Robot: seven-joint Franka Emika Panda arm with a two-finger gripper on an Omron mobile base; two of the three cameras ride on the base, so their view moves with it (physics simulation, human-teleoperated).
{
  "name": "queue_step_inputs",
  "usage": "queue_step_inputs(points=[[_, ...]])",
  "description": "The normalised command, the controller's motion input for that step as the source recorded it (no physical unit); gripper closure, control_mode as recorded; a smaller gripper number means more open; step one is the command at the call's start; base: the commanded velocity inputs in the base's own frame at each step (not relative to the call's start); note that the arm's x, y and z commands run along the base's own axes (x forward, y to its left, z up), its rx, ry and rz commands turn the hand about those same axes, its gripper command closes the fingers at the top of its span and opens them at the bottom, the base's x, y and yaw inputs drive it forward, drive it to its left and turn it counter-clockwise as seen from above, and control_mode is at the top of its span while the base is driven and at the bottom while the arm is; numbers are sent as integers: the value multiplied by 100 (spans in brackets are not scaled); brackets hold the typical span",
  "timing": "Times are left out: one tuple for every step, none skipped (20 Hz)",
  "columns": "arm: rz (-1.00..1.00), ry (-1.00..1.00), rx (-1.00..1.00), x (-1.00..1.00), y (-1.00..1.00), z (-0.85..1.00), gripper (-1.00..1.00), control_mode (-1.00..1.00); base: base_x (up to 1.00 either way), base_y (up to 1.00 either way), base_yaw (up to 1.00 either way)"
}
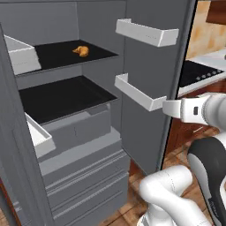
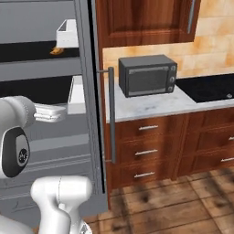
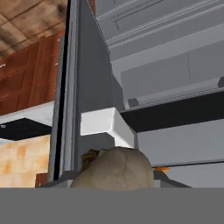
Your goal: Retrieve the bottle and the shaker from the cabinet and place them next to the mixing bowl on the counter. Then add garlic from the fridge to the mixing bowl.
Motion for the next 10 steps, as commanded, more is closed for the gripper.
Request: queue_step_inputs(points=[[0, 0, 0, 0, 0, 0, 100, 100, -99, -19, -45], [0, 0, 0, 0, 0, 0, 100, 100, -97, -19, -45], [0, 0, 0, 0, 0, 0, 100, 100, -96, -21, -45], [0, 0, 0, 0, 0, 0, 100, 100, -99, -21, -45], [0, 0, 0, 0, 0, 0, 100, 100, -100, -20, -45], [0, 0, 0, 0, 0, 0, 100, 100, -100, -19, -45], [0, 0, 0, 0, 0, 0, 100, 100, -100, -14, -45], [0, 0, 0, 0, 0, 0, 100, 100, -100, -15, -45], [0, 0, 0, 0, 0, 0, 100, 100, -100, -18, -46], [0, 0, 0, 0, 0, 0, 100, 100, -100, -17, -47]])
